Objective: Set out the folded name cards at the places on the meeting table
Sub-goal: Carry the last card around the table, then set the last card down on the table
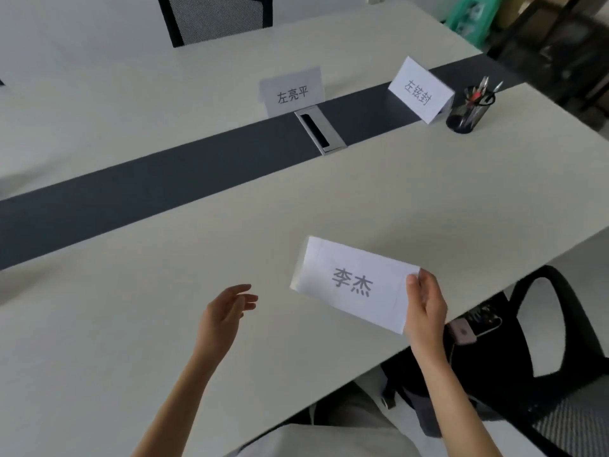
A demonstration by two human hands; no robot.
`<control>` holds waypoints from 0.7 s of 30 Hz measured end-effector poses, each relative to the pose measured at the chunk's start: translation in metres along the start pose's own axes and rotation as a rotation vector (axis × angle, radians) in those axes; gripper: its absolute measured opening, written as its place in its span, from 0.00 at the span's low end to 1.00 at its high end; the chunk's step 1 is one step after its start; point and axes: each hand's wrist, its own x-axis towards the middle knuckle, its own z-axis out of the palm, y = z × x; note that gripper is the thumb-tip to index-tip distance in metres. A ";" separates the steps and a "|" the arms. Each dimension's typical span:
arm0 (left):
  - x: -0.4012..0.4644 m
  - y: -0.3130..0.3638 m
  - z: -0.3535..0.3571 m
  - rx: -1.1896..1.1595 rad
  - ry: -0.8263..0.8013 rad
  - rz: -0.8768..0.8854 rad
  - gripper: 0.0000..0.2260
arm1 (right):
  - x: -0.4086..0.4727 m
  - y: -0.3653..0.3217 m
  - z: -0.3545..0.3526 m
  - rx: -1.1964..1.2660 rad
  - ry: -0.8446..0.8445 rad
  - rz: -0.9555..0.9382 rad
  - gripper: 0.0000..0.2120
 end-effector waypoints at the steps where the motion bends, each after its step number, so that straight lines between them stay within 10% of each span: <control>1: 0.010 0.005 0.005 0.006 0.002 0.000 0.14 | 0.019 -0.001 0.007 -0.006 0.010 -0.005 0.04; 21: 0.231 0.084 0.134 0.110 0.198 -0.116 0.19 | 0.374 0.033 0.104 -0.124 -0.546 -0.052 0.11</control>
